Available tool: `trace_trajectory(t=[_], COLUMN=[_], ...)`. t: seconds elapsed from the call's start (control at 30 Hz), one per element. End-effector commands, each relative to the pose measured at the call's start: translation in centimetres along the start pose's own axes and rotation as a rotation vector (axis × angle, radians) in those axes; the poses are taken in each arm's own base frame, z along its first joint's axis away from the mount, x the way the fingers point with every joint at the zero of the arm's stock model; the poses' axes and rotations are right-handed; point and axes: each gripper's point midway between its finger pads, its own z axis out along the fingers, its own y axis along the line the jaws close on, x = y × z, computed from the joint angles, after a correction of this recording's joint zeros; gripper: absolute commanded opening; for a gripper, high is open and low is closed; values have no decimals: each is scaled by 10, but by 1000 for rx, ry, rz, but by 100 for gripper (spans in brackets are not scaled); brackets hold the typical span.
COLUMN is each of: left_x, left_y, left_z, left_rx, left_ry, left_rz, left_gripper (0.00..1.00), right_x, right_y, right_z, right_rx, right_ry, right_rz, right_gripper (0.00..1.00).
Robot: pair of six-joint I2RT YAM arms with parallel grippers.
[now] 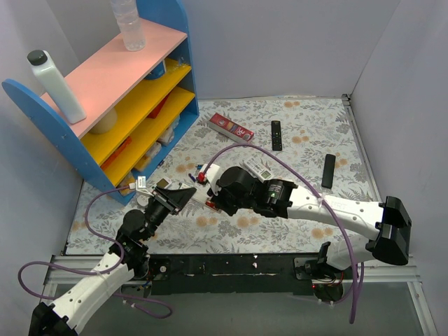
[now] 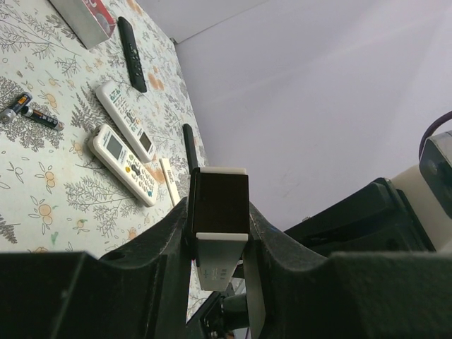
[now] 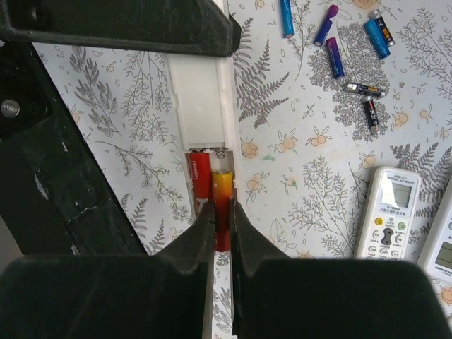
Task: Load the batteries into the remote control
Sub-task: Load the battery into the remote control.
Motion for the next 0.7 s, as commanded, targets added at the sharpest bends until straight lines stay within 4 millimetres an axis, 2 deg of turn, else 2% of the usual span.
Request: trace_trajectory(t=[0.0, 0.33, 0.5, 0.67], left_x=[37, 38, 36, 34], left_y=[61, 48, 47, 48], left_z=[-21, -22, -22, -21], left_rx=[-37, 17, 24, 8], left_ry=[79, 93, 81, 67], left_rz=[-48, -87, -121, -172], left_gripper=[0, 0, 0, 0], right_x=[-2, -8, -6, -3], right_y=[-3, -2, 0, 2], right_z=[5, 12, 15, 14], right_rx=[28, 29, 20, 11], right_ry=[35, 45, 60, 75], right_rz=[4, 2, 4, 2], right_gripper=[9, 11, 19, 21])
